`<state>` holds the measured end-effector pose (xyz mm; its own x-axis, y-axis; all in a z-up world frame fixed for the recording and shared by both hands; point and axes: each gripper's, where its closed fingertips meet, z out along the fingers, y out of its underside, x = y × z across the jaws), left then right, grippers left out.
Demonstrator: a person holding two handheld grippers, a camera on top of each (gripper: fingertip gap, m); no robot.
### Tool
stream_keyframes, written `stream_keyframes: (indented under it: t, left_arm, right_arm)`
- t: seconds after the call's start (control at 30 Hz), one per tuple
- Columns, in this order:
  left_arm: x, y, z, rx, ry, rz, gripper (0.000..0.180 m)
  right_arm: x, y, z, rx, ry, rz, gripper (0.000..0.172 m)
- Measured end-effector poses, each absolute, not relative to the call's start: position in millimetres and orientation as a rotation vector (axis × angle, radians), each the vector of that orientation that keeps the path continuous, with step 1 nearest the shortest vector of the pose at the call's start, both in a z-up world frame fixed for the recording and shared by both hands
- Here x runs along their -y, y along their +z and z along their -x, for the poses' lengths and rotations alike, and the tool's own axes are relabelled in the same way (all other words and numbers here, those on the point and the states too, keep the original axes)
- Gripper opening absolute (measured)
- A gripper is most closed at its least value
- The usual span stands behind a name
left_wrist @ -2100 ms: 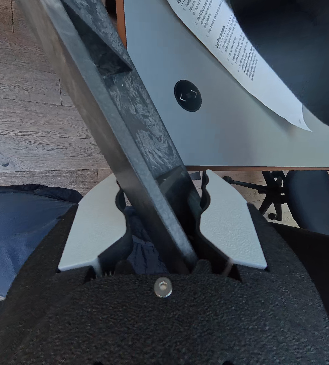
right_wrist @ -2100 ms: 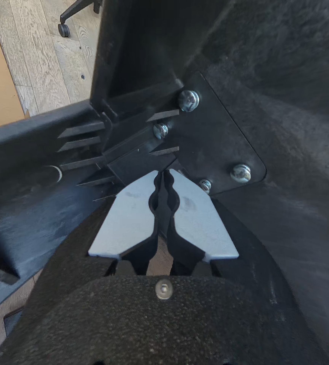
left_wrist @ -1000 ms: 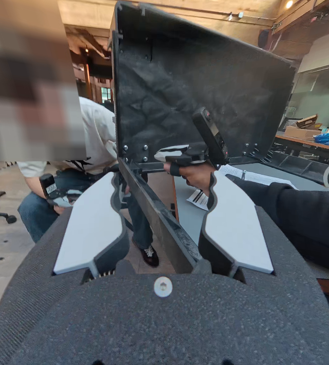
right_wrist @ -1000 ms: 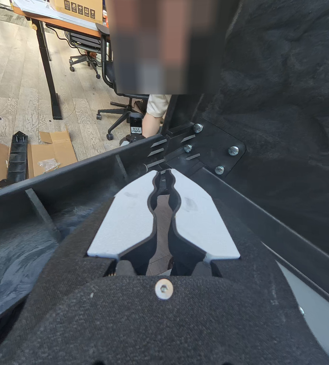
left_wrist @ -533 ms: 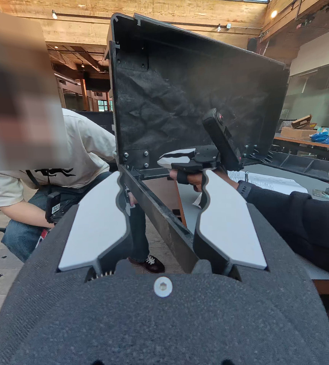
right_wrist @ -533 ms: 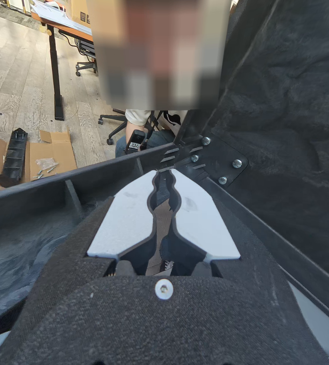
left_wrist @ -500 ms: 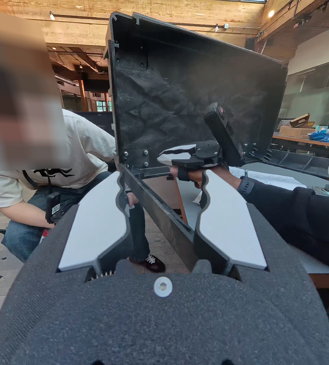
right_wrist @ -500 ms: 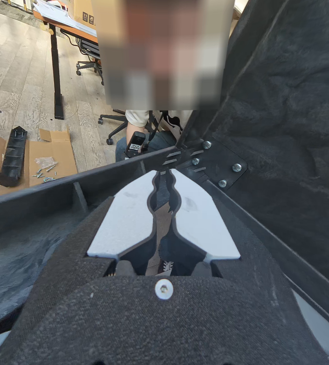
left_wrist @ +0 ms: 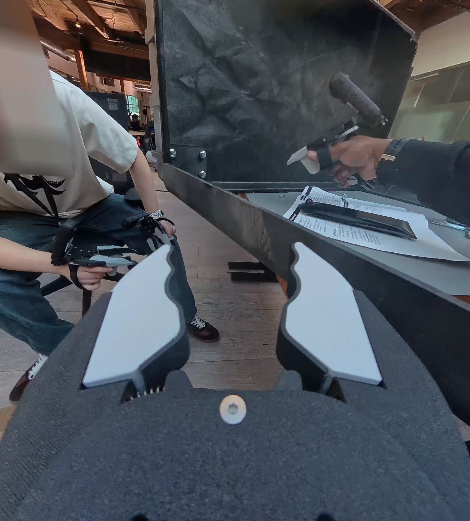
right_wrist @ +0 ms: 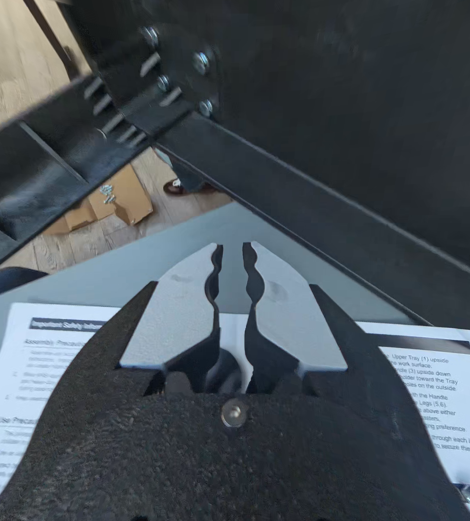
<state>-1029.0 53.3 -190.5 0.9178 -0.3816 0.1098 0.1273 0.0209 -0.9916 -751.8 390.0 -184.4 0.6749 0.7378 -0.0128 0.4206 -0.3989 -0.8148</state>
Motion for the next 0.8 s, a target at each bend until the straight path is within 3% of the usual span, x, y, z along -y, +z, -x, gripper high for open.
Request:
stream_keyframes:
  t: [0.2, 0.8]
  left_arm:
    - [-54.5, -213.1, 1028.1, -0.216, -0.454, 1.543, 0.075]
    - [-68.7, -226.2, 1031.0, -0.2, -0.534, 1.576, 0.074]
  right_arm:
    - [-420.3, -243.0, 722.2, 0.975, 0.435, 2.209, 0.017]
    - [-417.7, -268.5, 729.4, 1.12, 0.319, 2.282, 0.018]
